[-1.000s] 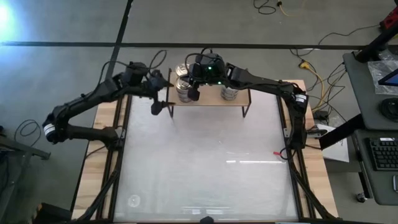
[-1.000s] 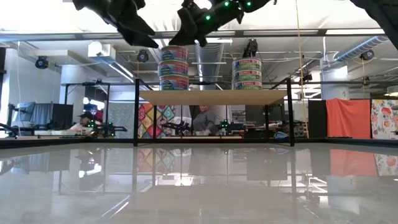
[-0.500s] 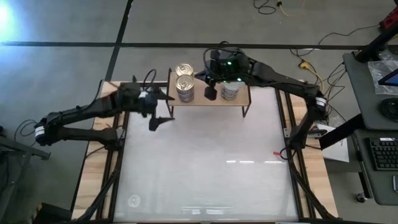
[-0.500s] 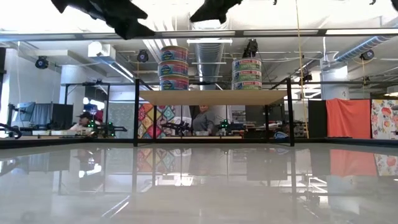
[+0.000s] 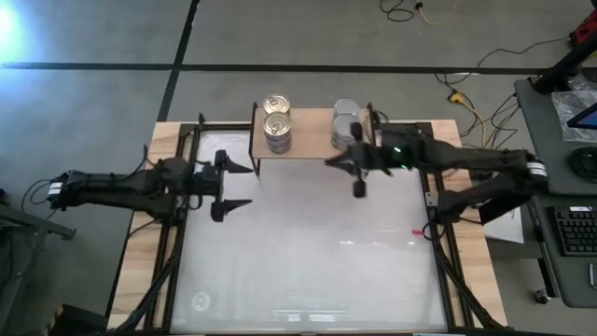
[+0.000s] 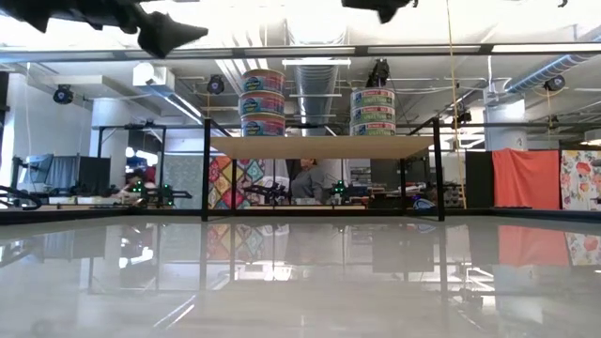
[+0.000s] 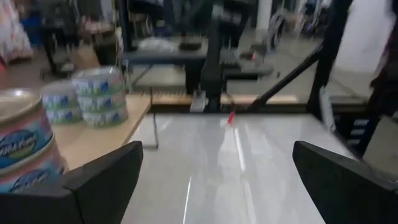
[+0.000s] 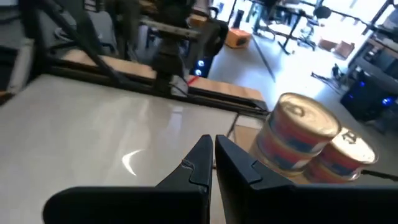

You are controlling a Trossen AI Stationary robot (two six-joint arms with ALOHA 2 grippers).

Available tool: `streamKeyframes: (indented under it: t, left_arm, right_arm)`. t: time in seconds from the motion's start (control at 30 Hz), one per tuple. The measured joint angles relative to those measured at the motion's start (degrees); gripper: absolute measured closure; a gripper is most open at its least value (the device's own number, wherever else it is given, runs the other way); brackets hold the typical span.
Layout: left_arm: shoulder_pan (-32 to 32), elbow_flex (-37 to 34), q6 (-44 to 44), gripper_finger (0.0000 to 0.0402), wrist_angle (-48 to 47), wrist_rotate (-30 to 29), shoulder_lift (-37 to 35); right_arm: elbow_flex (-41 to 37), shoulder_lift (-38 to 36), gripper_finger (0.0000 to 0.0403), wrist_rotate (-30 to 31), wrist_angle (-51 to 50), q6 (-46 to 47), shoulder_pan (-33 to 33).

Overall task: Stack canned seafood by type on shelf
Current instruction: Return to Home Position

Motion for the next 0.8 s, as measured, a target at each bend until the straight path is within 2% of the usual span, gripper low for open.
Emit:
streamKeyframes:
  t: [0.2, 0.4, 0.5, 0.7, 0.8]
  left_arm:
    - [-0.82, -7.86, -0.91, 0.0003, 10.24, -0.10, -4.59]
    - [-0.82, -14.81, -3.42, 0.0003, 20.52, -0.09, -6.54]
    - [-0.82, -16.76, -4.29, 0.0003, 22.33, -0.13, -7.31]
    - [-0.75, -17.19, -6.15, 0.0003, 21.89, -3.15, -6.92]
    - [-0.78, -17.20, -4.07, 0.0003, 20.82, -3.15, -5.80]
  right_arm:
    - [-13.21, -13.90, 0.0390, 0.04, 3.59, 5.71, 3.41]
    - [-23.56, -27.75, 0.0390, 1.75, 2.29, 8.93, 3.78]
    - [-26.22, -33.36, 0.0390, 6.31, -0.96, 14.02, 3.72]
    - [-28.04, -39.71, 0.0390, 6.55, -11.67, 18.10, 3.72]
    - [-28.44, -40.76, 0.0390, 6.56, -14.48, 21.93, 3.70]
